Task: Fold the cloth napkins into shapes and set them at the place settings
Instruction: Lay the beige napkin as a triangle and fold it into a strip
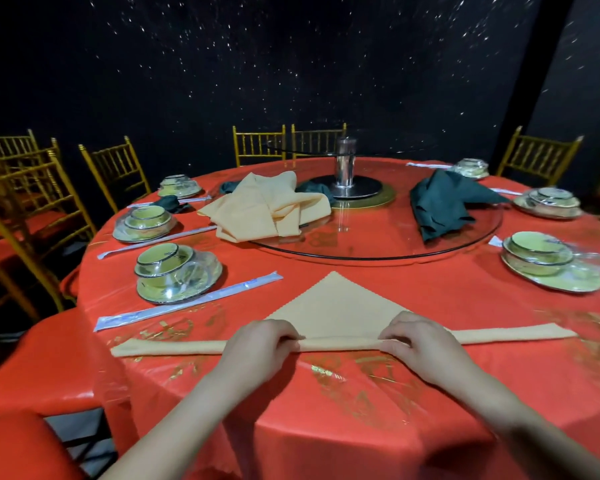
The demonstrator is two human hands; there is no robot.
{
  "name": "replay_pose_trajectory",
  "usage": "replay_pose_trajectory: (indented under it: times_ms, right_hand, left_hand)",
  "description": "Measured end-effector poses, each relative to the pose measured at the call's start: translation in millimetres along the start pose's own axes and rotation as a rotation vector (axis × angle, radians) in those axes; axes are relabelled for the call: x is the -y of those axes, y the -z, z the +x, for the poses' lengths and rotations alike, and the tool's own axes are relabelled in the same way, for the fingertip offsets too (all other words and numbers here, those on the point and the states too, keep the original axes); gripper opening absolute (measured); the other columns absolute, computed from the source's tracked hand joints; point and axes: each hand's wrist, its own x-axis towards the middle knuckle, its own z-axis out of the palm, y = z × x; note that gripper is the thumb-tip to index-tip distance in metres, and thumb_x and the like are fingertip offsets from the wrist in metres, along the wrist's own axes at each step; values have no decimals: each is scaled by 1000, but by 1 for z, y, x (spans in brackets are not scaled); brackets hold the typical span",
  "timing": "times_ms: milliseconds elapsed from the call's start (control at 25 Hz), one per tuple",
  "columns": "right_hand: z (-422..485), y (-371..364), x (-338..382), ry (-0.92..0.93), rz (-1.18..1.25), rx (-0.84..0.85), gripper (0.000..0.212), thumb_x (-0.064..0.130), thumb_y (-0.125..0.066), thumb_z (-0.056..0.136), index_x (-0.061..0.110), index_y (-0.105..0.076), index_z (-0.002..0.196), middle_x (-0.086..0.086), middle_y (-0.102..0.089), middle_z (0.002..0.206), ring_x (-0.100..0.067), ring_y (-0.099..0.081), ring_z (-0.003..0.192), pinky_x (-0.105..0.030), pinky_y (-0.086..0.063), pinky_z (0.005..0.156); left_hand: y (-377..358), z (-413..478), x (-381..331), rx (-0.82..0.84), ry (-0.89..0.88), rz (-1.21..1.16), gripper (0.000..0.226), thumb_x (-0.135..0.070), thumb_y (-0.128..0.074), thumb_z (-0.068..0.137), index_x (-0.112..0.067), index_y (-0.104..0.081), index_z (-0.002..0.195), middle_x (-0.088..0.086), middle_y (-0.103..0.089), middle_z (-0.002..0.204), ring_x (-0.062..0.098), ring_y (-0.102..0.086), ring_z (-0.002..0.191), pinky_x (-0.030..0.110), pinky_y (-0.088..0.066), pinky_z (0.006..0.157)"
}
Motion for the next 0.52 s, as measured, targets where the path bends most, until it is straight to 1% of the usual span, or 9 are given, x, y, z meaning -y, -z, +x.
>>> replay_pose_trajectory:
  times_ms: [120, 240, 320, 360, 400, 480, 520]
  right_hand:
    - [6, -3, 0, -30, 12, 14, 10, 30, -63, 88, 27, -71, 84, 21, -54, 81, -9, -58, 88, -34, -47, 81]
    - [13, -9, -4, -120, 77, -44, 3, 28, -67, 85, 31, -69, 85, 15, -54, 87, -12, -56, 90, -34, -45, 82]
    - [15, -12, -5, -150, 116, -71, 20, 27, -70, 82, 41, -58, 75, 11, -54, 85, -11, -55, 87, -32, -43, 80]
    - [15, -12, -4, -152, 114, -58, 27, 27, -70, 82, 45, -52, 70, 11, -54, 82, -10, -53, 86, -30, -42, 78]
    - [16, -13, -4, -143, 106, -47, 32, 28, -69, 82, 47, -49, 67, 12, -54, 81, -9, -53, 86, -29, -41, 78]
    - [18, -13, -5, -145, 106, -39, 32, 27, -70, 82, 47, -51, 65, 14, -55, 81, -8, -53, 87, -30, -41, 80]
    - [17, -14, -5, -149, 112, -48, 29, 26, -71, 81, 45, -56, 66, 15, -56, 82, -8, -54, 87, -31, -42, 81]
  left_hand:
    - [2, 11, 2, 80, 67, -30, 17, -29, -59, 88, -28, -71, 100, -10, -68, 106, 16, -60, 102, 28, -43, 81]
    - [-2, 18, 5, 144, 124, -47, 18, -26, -59, 88, -28, -72, 101, -11, -67, 108, 14, -59, 106, 29, -44, 84]
    - [-2, 22, 4, 140, 152, -26, 15, -26, -57, 88, -30, -69, 96, -13, -67, 104, 16, -58, 106, 31, -45, 85]
    - [-3, 23, 1, 120, 130, 12, 15, -27, -54, 89, -30, -67, 96, -12, -66, 103, 19, -56, 107, 33, -45, 85]
    - [-4, 25, -5, 92, 77, 43, 17, -27, -50, 91, -29, -64, 101, -10, -63, 107, 20, -54, 109, 33, -43, 87]
    - [-14, 25, -29, 74, -80, 17, 31, -25, -40, 95, -24, -57, 120, -4, -55, 125, 20, -46, 120, 31, -37, 98]
    - [-22, 22, -46, 93, -152, -16, 40, -26, -32, 94, -20, -50, 130, -2, -49, 136, 19, -40, 128, 29, -31, 106]
